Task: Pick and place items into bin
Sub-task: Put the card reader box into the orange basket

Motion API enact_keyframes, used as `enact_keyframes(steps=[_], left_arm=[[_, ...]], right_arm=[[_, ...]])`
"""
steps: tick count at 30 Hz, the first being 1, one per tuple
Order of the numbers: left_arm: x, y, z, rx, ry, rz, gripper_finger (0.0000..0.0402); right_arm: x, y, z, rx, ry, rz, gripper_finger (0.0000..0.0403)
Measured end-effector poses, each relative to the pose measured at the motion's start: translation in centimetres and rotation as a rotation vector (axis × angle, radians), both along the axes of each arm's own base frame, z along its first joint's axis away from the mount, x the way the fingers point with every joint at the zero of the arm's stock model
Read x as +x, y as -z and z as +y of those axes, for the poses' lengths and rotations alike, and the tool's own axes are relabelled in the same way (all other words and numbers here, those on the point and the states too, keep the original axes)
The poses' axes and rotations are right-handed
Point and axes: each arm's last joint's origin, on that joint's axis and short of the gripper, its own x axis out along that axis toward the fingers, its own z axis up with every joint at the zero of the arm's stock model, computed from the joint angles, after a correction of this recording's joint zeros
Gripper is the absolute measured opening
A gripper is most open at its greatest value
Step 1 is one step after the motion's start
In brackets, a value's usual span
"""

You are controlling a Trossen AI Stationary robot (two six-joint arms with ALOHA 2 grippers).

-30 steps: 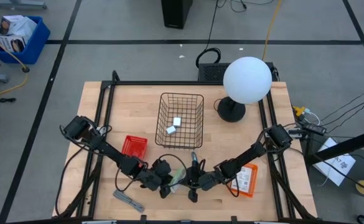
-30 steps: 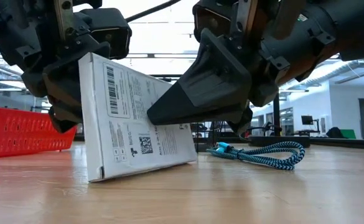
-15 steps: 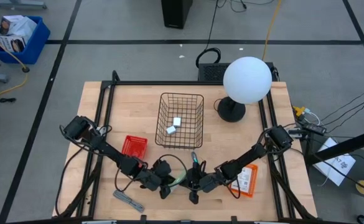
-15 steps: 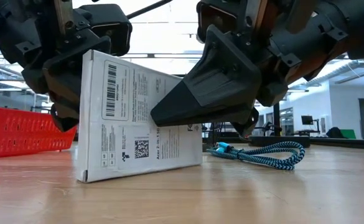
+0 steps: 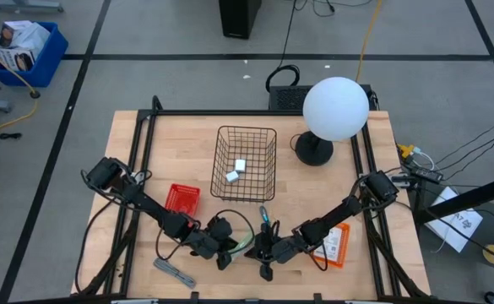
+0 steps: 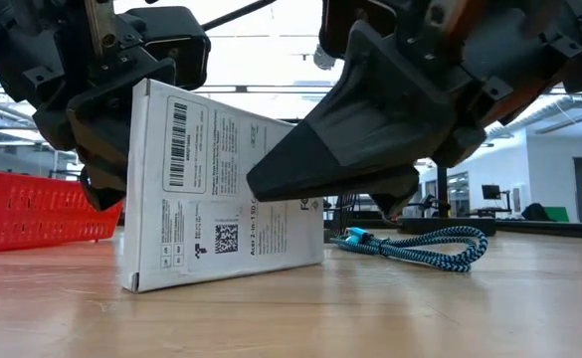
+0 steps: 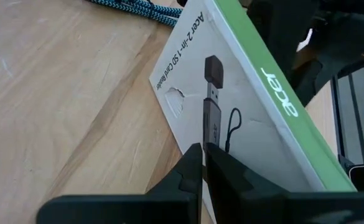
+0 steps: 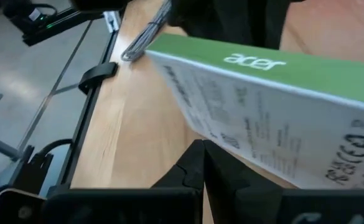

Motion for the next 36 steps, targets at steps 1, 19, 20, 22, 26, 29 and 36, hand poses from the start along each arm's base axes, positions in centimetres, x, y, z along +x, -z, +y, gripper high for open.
enact_keyframes(steps=[1, 19, 20, 22, 26, 29, 36], left_arm=[[0.0, 0.0, 0.0, 0.000, 0.000, 0.000, 0.0024], [0.0, -0.2, 0.0, 0.007, 0.020, -0.002, 0.0024], [0.0, -0.2, 0.0, 0.010, 0.023, -0.002, 0.0024], [-0.1, -0.2, 0.0, 0.017, 0.025, 0.007, 0.0024], [-0.4, 0.3, 0.3, 0.045, 0.010, 0.056, 0.0024], [-0.5, 0.5, 0.6, 0.055, -0.013, 0.086, 0.0024], [-0.5, -0.1, 1.1, 0.067, -0.036, 0.081, 0.0024]], right_arm=[[0.0, 0.0, 0.1, -0.008, -0.008, -0.002, 0.0000], [0.1, -3.0, 0.7, -0.093, -0.365, -0.187, 0.0028], [0.1, -3.3, 0.7, -0.109, -0.364, -0.198, 0.0038], [0.0, -3.9, 0.6, -0.133, -0.376, -0.223, 0.0061], [-0.4, -5.2, 0.3, -0.204, -0.404, -0.219, 0.0109], [-0.6, -5.9, -0.4, -0.267, -0.417, -0.188, 0.0143], [-0.5, -7.3, -3.4, -0.378, -0.407, -0.104, 0.0197]])
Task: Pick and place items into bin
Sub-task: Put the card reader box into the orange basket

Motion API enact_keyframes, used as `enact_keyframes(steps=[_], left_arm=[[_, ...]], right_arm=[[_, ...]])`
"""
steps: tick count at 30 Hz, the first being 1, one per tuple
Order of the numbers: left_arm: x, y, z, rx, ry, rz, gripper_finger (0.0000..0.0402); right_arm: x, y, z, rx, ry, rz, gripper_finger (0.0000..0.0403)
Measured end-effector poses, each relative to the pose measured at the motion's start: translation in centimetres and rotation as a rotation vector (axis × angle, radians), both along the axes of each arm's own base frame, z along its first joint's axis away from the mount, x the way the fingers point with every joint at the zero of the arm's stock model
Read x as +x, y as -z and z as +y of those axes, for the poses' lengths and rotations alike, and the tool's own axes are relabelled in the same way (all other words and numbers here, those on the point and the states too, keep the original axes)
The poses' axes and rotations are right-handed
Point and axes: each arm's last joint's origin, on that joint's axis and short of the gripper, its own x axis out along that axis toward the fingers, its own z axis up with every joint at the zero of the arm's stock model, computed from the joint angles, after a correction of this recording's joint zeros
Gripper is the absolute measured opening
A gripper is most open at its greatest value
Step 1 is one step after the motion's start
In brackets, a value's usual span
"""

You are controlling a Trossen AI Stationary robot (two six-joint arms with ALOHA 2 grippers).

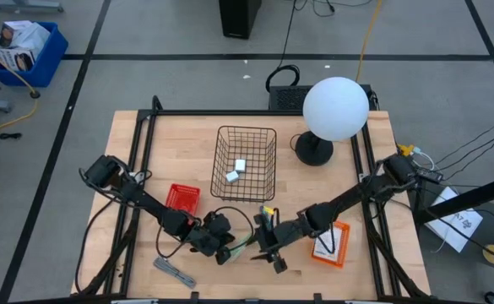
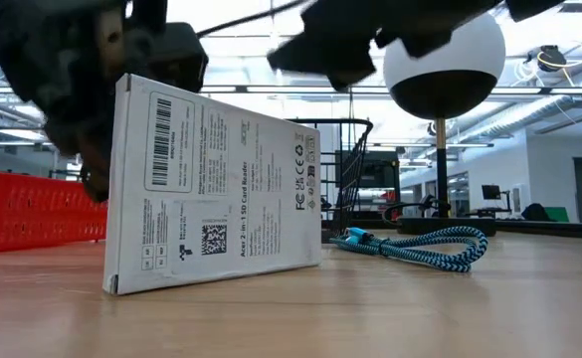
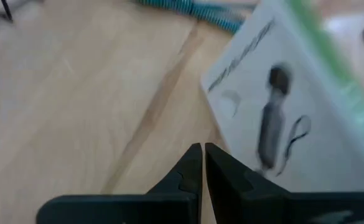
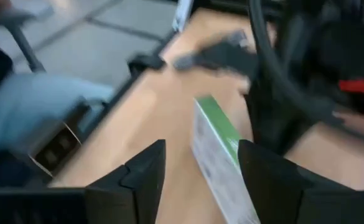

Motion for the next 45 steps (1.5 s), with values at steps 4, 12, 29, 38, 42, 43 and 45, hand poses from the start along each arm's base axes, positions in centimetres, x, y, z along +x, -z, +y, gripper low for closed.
enact_keyframes(steps=[4, 12, 29, 38, 42, 43, 45], left_arm=[[-0.4, -0.9, 0.2, 0.026, -0.020, -0.007, 0.0024], [-1.9, -2.7, -0.1, 0.091, -0.072, -0.027, 0.0024], [-2.2, -3.1, -0.4, 0.105, -0.089, -0.051, 0.0024], [-2.3, -3.1, -0.4, 0.107, -0.087, -0.051, 0.0024], [-2.3, -3.1, -0.5, 0.112, -0.079, -0.052, 0.0024], [-2.4, -3.1, -0.6, 0.113, -0.078, -0.052, 0.0024], [-2.4, -3.1, -0.6, 0.116, -0.080, -0.054, 0.0024]], right_arm=[[0.1, 0.3, -1.8, -0.068, 0.024, 0.068, 0.0205], [0.4, 0.5, -2.7, -0.113, 0.019, 0.066, 0.0202], [1.1, 2.5, -3.0, -0.034, 0.037, 0.145, 0.0121], [-0.5, 1.4, 0.0, 0.083, 0.081, 0.170, 0.0032], [-2.8, -0.3, 2.2, 0.085, 0.159, 0.167, 0.0033], [-3.6, -0.8, 2.6, 0.081, 0.181, 0.176, 0.0033], [-5.2, -2.1, 3.3, 0.087, 0.245, 0.177, 0.0033]])
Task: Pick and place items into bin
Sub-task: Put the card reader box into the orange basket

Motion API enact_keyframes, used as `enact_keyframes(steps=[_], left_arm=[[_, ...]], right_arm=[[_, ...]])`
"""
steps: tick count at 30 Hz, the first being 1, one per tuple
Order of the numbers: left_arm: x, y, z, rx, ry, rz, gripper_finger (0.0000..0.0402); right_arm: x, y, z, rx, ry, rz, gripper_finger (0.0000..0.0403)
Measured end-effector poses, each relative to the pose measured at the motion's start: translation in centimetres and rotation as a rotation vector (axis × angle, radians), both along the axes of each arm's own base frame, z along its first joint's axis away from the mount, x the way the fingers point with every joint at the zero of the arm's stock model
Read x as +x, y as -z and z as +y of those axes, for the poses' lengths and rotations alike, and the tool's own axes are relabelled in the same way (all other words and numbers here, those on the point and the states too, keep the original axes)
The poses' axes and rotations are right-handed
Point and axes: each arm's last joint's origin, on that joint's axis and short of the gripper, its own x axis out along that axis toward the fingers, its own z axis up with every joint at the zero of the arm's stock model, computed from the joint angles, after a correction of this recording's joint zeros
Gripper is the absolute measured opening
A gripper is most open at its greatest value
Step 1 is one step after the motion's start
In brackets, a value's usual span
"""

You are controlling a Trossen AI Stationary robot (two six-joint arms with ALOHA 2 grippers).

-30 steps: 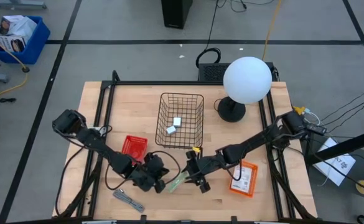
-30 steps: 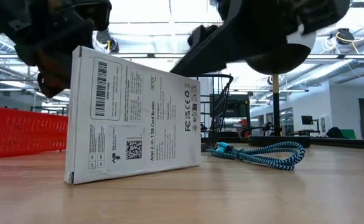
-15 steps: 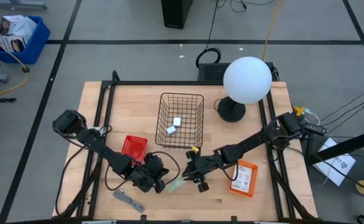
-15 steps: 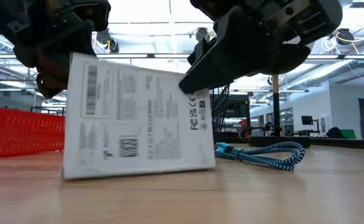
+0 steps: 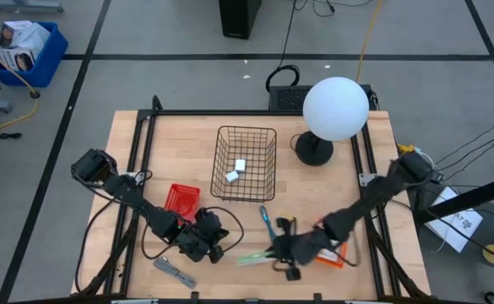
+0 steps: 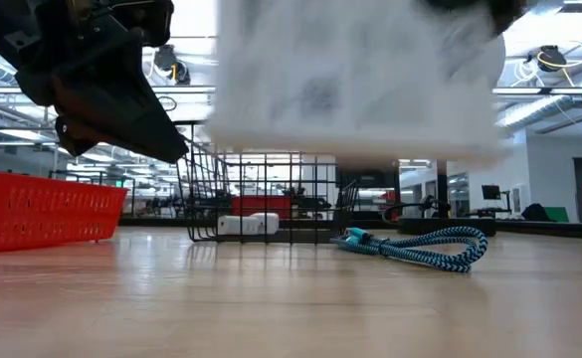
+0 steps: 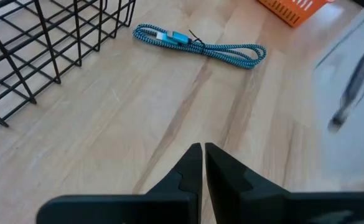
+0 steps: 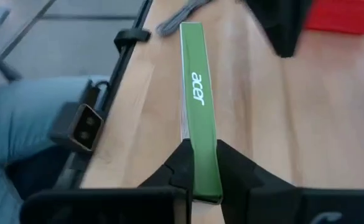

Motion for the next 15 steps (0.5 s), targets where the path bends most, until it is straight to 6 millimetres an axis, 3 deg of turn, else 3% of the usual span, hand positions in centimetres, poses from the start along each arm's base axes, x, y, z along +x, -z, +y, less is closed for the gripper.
enact_keyframes(steps=[7, 15], left_arm=[[0.0, 0.0, 0.0, -0.001, -0.002, -0.004, 0.0024], [0.1, -0.1, 0.0, 0.002, 0.004, -0.008, 0.0024]], right_arm=[[-7.1, -4.7, -0.1, 0.065, 0.199, 0.088, 0.0033], [-14.4, -8.4, -3.4, 0.230, 0.231, 0.359, 0.0034]])
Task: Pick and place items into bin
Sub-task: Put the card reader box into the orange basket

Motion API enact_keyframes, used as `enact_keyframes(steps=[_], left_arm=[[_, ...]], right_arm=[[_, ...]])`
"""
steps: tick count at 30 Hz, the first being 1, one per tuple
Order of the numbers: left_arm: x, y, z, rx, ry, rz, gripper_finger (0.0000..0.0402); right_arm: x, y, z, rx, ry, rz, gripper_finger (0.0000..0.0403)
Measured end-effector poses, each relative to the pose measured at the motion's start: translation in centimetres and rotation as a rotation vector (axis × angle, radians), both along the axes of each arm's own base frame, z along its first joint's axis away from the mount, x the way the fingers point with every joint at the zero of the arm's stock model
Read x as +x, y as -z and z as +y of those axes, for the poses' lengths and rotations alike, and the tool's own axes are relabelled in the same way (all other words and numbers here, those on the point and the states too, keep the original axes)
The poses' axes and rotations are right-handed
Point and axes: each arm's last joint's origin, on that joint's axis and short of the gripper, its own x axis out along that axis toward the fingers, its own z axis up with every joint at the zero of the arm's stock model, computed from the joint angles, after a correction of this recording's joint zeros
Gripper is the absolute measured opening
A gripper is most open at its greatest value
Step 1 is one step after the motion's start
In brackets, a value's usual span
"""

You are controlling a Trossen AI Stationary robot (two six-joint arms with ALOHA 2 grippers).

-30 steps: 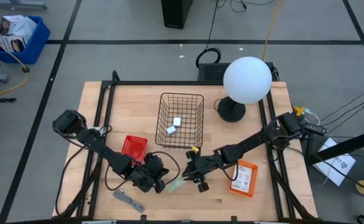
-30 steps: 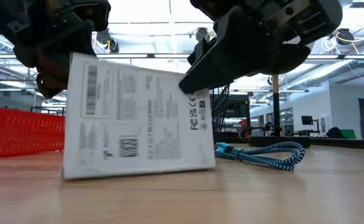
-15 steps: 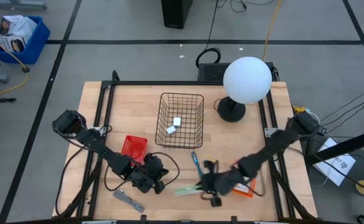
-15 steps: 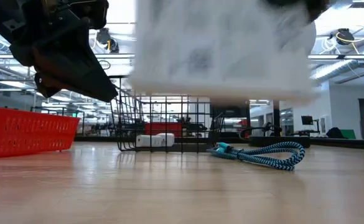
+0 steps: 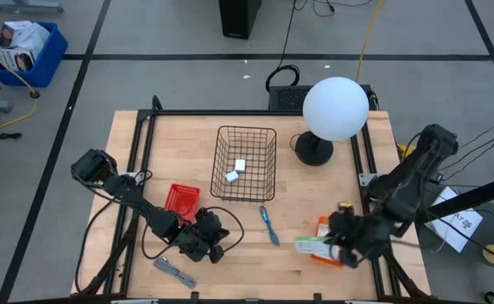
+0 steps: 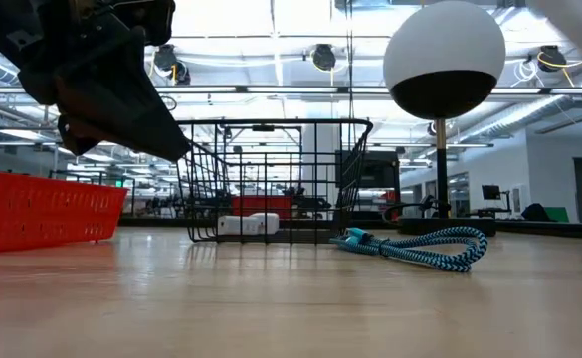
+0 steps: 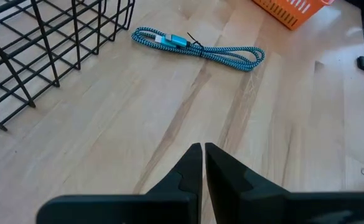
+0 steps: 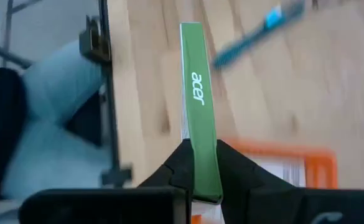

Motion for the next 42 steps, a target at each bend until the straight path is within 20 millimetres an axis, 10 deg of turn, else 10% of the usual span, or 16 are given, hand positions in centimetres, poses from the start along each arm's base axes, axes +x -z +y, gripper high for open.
enact_keyframes(steps=[12, 25, 42], left_arm=[[0.1, -0.1, 0.0, 0.000, 0.005, -0.007, 0.0024], [0.1, -0.1, 0.0, 0.000, 0.005, -0.008, 0.0024], [0.1, -0.1, 0.0, 0.005, -0.002, -0.012, 0.0024]], right_arm=[[-3.7, -0.8, -4.1, 0.182, 0.118, 0.360, 0.0035], [-0.7, 5.2, -4.5, 0.406, 0.025, 0.526, 0.0042], [0.1, 5.5, -5.4, 0.431, 0.141, 0.508, 0.0049]])
